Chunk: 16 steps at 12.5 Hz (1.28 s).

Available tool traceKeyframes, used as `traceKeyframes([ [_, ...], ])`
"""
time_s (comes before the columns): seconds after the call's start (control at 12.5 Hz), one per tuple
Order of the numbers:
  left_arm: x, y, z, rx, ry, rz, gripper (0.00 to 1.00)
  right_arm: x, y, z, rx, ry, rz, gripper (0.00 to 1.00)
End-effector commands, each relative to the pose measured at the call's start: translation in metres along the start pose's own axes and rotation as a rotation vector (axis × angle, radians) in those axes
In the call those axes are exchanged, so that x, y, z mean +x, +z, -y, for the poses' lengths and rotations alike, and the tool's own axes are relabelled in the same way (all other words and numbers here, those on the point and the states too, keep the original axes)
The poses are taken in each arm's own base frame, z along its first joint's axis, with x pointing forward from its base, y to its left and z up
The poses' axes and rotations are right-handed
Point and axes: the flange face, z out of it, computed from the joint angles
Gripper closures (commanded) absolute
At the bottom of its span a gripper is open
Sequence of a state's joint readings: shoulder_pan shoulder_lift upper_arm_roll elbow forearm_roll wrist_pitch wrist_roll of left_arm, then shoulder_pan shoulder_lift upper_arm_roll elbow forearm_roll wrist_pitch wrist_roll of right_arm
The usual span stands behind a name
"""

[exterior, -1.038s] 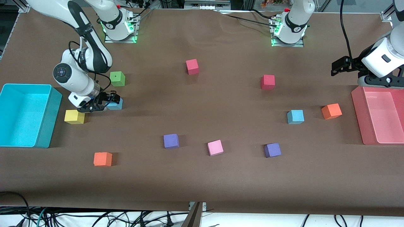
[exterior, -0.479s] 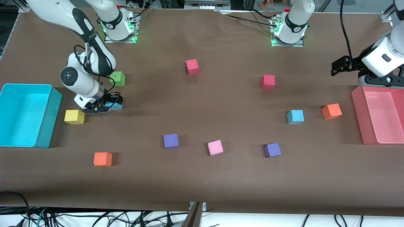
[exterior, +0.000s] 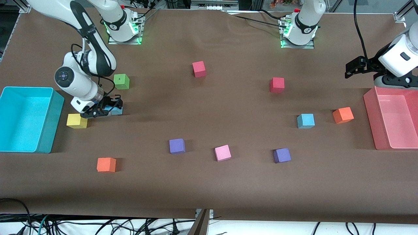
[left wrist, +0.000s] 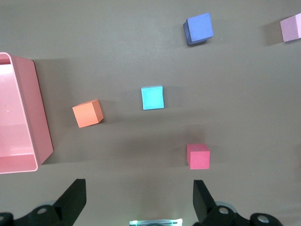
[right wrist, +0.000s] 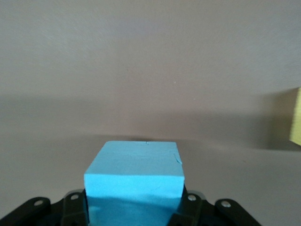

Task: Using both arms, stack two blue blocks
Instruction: 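Lift the light blue cube and carry it toward the table middle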

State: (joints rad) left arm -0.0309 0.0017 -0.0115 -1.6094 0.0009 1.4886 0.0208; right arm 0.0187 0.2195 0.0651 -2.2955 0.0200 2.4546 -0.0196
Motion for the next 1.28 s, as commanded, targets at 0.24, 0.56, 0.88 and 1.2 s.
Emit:
traceKeyframes([
  [0.24, 0.004, -0.008, 0.000, -0.023, -0.011, -0.020, 0.00, 0.032, -0.124, 0.018, 0.013, -0.027, 0.139, 0.66],
  [0.56, 0.004, -0.008, 0.000, -0.024, -0.012, -0.020, 0.00, 0.042, -0.165, 0.069, 0.022, 0.006, 0.159, 0.66],
  [0.88, 0.004, -0.008, 0.001, -0.024, -0.013, -0.020, 0.00, 0.048, -0.158, 0.177, 0.052, 0.133, 0.162, 0.66],
  [1.2, 0.004, -0.008, 0.002, -0.025, -0.015, -0.020, 0.00, 0.066, -0.131, 0.283, 0.067, 0.239, 0.130, 0.66],
])
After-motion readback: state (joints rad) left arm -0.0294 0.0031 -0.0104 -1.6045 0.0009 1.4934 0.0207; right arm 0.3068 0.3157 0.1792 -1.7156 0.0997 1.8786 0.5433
